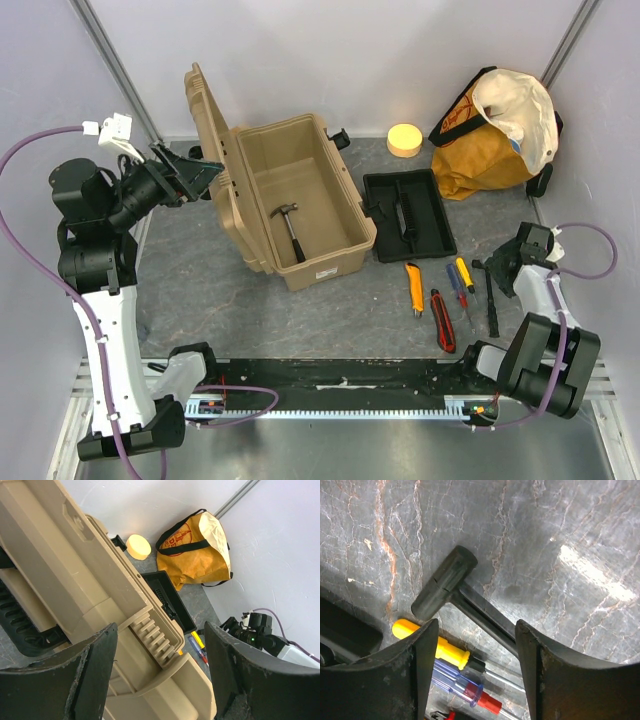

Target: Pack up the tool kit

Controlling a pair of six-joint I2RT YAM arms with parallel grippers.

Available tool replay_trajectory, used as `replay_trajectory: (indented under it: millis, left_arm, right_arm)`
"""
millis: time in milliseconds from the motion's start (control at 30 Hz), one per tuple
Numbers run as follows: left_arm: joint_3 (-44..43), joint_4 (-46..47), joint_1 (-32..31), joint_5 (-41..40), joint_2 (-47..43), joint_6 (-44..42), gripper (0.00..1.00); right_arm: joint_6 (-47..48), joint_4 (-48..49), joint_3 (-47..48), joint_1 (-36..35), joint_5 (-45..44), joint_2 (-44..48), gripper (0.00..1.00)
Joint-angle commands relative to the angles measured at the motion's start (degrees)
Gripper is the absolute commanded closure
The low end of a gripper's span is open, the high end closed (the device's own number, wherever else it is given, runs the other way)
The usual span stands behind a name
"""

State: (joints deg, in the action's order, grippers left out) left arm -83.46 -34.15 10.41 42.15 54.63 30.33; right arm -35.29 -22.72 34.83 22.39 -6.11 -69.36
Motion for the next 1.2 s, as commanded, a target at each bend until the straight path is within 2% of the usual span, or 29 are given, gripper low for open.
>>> replay_trajectory:
  millis: [0, 167, 467, 600, 833, 1033, 1167]
  left_arm:
    - [0.3, 1.1, -0.2, 0.0, -0.8, -1.8, 0.24]
    - [0.4, 1.0, -0.2, 0.1, -0.5, -2.2, 0.24]
    - [-0.1, 1.1, -0.2, 0.4, 0.3, -2.4, 0.24]
    - [-0.1, 1.1, -0.2, 0.5, 0.4, -2.4, 0.24]
    - [-0.2, 0.8, -0.2, 0.4, 0.3, -2.6, 0.24]
    - [-0.3, 0.8, -0.2, 0.1, 0.3, -2.7, 0.24]
    - [-0.3, 0.8, -0.2, 0.1, 0.3, -2.8, 0.24]
  right_arm:
    - [2.0, -4.1, -0.7, 0.3, -1.4, 3.9, 0.35]
    - [2.5, -4.0, -1.4, 0.3, -1.4, 3.5, 0.40]
    - [2.4, -0.3, 2.7, -0.5, -1.4, -6.2, 0.39]
    - [2.4, 2.2, 3.1, -1.6, -1.8, -9.2, 0.45]
    - [6.0, 5.5, 6.7, -4.0, -3.8, -14.5, 0.69]
    - [7.9, 6.1, 8.7, -5.7, -5.7, -15.8, 0.99]
    - [8.9, 5.1, 10.1, -8.8, -10.9, -13.5, 1.00]
